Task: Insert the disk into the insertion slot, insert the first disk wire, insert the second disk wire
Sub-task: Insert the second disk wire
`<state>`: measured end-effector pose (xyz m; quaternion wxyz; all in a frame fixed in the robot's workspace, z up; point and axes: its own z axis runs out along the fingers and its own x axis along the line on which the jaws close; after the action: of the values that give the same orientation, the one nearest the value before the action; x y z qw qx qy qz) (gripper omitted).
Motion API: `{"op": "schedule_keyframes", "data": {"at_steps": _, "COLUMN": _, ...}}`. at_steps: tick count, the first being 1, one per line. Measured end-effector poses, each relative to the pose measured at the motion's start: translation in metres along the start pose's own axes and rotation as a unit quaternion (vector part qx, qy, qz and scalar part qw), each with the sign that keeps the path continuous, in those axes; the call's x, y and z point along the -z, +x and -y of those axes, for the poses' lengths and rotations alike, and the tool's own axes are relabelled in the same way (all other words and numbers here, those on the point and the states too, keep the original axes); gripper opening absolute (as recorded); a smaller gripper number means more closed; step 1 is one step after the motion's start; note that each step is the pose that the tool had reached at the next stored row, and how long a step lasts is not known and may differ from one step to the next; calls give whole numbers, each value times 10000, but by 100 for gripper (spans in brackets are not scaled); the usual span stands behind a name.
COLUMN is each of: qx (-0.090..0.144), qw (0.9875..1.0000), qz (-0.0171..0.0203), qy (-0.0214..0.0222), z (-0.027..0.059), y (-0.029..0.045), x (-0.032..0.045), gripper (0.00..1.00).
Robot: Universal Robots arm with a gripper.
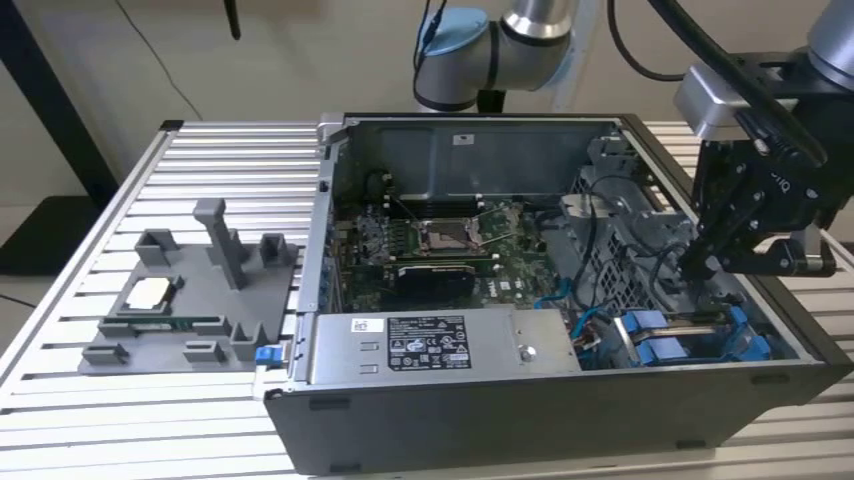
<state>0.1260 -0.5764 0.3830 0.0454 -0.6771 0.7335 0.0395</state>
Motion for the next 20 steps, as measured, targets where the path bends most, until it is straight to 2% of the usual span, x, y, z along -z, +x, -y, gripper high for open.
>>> {"op": "schedule_keyframes", "data": {"at_steps": 13, "qx": 1, "qw": 10000, "qz": -5, "qy": 5, "z": 0, "y": 4, "x": -32, "gripper": 16}}
{"op": "schedule_keyframes", "data": {"at_steps": 20, "qx": 5, "qw": 10000, "qz": -4, "qy": 42, "z": 2, "y": 40, "x": -118, "gripper": 16}}
